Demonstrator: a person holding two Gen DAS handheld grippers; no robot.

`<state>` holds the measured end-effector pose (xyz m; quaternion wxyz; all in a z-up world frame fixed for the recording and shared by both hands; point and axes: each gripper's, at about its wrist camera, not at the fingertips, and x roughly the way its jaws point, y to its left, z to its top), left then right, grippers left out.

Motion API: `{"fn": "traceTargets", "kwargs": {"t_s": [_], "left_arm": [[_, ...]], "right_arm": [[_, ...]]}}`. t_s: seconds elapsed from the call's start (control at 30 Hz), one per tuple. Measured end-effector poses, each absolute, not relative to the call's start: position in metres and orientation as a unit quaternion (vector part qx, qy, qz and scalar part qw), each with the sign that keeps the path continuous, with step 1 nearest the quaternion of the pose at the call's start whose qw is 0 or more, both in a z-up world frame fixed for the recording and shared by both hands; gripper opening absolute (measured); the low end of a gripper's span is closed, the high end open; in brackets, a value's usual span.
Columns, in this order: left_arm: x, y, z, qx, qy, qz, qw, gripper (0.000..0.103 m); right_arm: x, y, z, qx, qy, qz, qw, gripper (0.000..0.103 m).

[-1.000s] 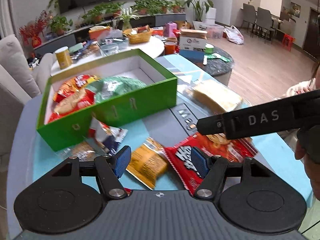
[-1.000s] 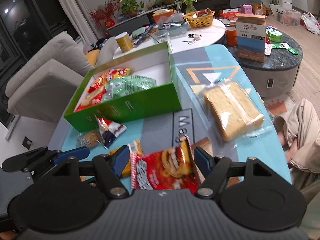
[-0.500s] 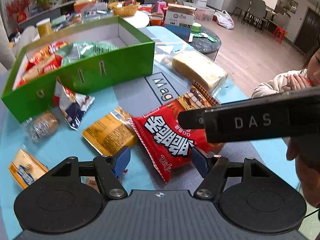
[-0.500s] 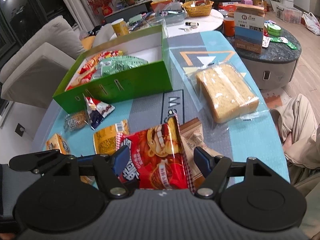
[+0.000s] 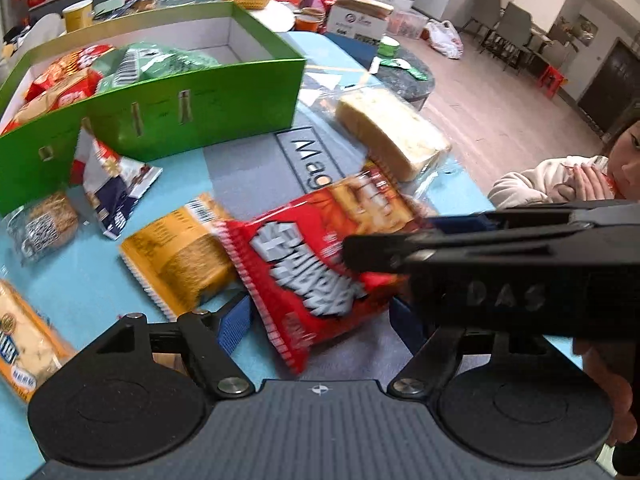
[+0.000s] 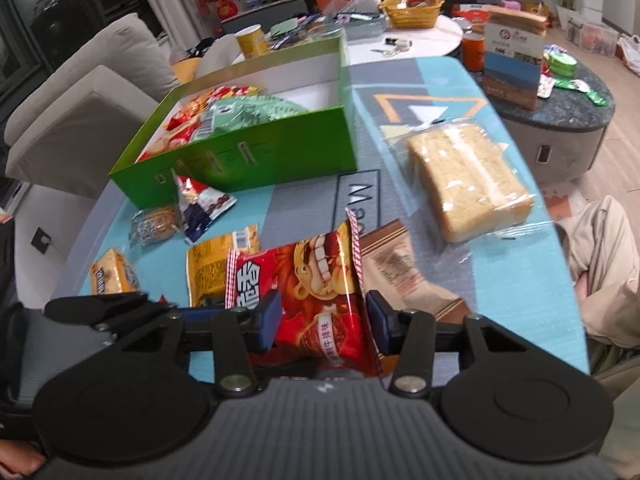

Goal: Organize snacks
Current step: 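Reach the right gripper to the red cartoon-face bag and grasp it, then carry the red cartoon-face bag over the box, lower it, open right gripper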

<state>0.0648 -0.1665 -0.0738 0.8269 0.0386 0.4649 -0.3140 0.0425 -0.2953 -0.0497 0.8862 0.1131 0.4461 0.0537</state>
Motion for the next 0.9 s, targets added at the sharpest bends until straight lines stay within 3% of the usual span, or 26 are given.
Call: {"fn": "traceTargets", "kwargs": {"t_s": [0.07,0.2,0.9], "left_arm": [[0.063,-0.166,-0.072,0.038,0.453,-0.320,0.831,0.065],[0.063,-0.159,-0.067,0.044,0.443,-0.318,0.837,0.062],[0.075,-0.120,0.011,0.104,0.314,-0.273,0.903,0.062]], "right_arm": [[0.044,-0.292,-0.050,0.107,0.445,0.052,0.887,0.047],[0.045,-0.289,-0.048,0.114,0.445,0.058,0.887,0.047],[0.075,-0.254,0.020,0.144,0.349,0.114,0.919,0.048]]}}
